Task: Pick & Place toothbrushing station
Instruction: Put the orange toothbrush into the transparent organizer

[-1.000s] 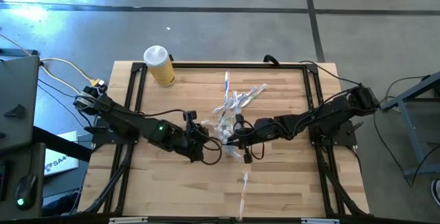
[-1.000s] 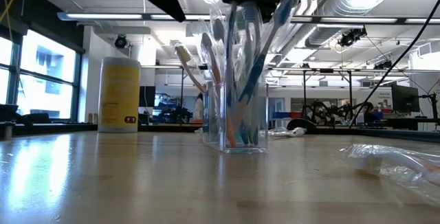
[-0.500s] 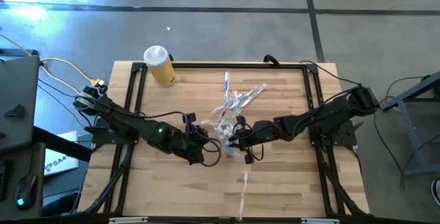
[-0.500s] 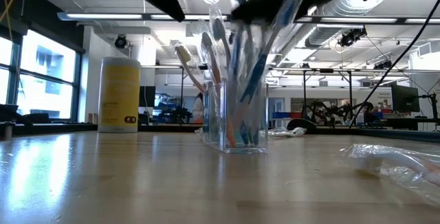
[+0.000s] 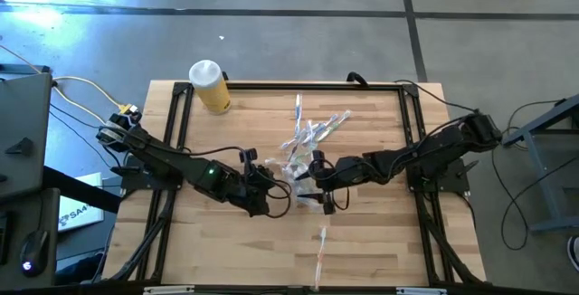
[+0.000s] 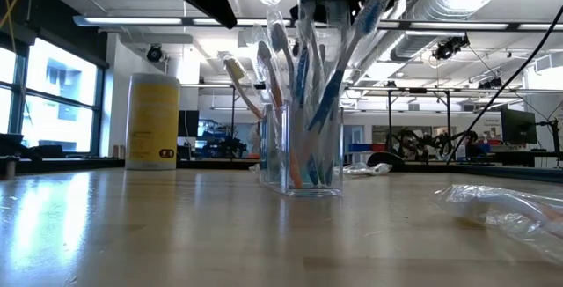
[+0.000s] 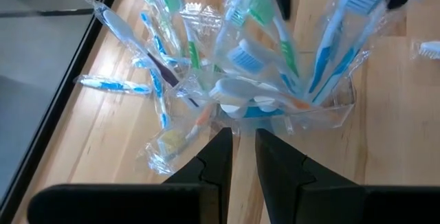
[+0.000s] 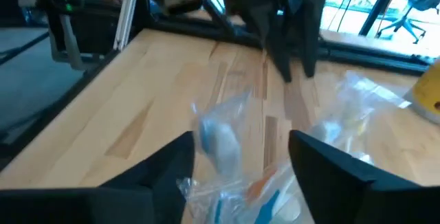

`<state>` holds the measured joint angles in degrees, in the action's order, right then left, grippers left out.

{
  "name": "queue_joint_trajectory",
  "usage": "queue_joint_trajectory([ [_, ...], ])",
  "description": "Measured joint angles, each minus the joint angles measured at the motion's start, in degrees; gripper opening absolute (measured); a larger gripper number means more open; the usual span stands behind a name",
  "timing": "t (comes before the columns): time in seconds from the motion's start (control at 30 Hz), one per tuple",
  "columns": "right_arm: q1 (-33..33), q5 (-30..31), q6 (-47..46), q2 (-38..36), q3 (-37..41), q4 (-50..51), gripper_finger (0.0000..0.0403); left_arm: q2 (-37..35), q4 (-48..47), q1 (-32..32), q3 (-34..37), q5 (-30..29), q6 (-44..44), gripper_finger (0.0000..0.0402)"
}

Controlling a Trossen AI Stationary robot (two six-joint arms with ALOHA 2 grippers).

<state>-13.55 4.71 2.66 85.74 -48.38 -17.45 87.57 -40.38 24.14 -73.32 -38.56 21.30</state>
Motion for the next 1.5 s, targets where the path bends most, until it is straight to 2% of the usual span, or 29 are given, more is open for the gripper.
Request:
queue_joint_trajectory([
  [0.2, -1.7, 2.8, 0.8, -5.5, -0.1, 2.1, 0.0275, 0.0, 0.0, 0.0, 0.0, 0.1, 0.1, 0.0058],
  [0.37, -5.4, 8.6, 4.3, -12.6, -0.1, 11.7, 0.0290, 0.0, -0.1, 0.0, 0.0, 2.5, 0.4, 0.0058],
  [0.43, -7.2, 13.4, 4.5, -16.0, -0.1, 17.8, 0.0290, 0.0, -0.1, 0.4, 0.0, 4.0, 0.4, 0.0058],
  [0.53, -9.3, 24.0, 1.2, -20.1, -0.1, 24.3, 0.0286, 0.0, -0.1, 1.6, 0.0, 4.6, 1.0, 0.0058],
  [0.6, -10.4, 31.4, -4.7, -22.5, -0.1, 30.0, 0.0282, 0.0, -0.1, 2.6, 0.0, 4.7, 2.1, 0.0058],
  [0.67, -10.5, 33.6, -14.7, -24.0, -0.1, 36.7, 0.0278, 0.0, -0.1, 3.8, 0.0, 4.6, 3.9, 0.0058],
  [0.77, -9.6, 26.0, -27.6, -24.9, -0.1, 48.3, 0.0274, 0.0, 0.0, 6.2, 0.0, 4.6, 6.2, 0.0058],
  [0.83, -9.3, 18.2, -30.9, -24.4, 0.1, 52.5, 0.0271, 0.0, 0.0, 7.9, 0.0, 4.6, 7.5, 0.0058],
  [0.97, -12.4, 2.1, -29.6, -21.6, 2.5, 49.2, 0.0265, 0.0, 0.5, 11.0, 0.0, 3.5, 9.8, 0.0058],
  [1.07, -15.4, -4.0, -25.1, -17.6, 2.7, 41.2, 0.0257, 0.1, 1.9, 12.6, 0.0, 1.9, 11.4, 0.0058],
  [1.17, -18.7, -4.4, -15.1, -13.3, 2.8, 34.3, 0.0249, 0.9, 4.9, 13.5, -0.1, 1.6, 12.0, 0.0058],
  [1.3, -21.5, -1.6, -1.3, -7.7, 2.7, 24.7, 0.0240, 2.9, 9.0, 14.3, -0.1, 2.3, 12.0, 0.0058],
  [1.5, -23.9, 4.4, 9.0, -2.8, 2.7, 18.1, 0.0235, 6.0, 14.3, 14.1, -0.1, 6.5, 12.5, 0.0058],
])
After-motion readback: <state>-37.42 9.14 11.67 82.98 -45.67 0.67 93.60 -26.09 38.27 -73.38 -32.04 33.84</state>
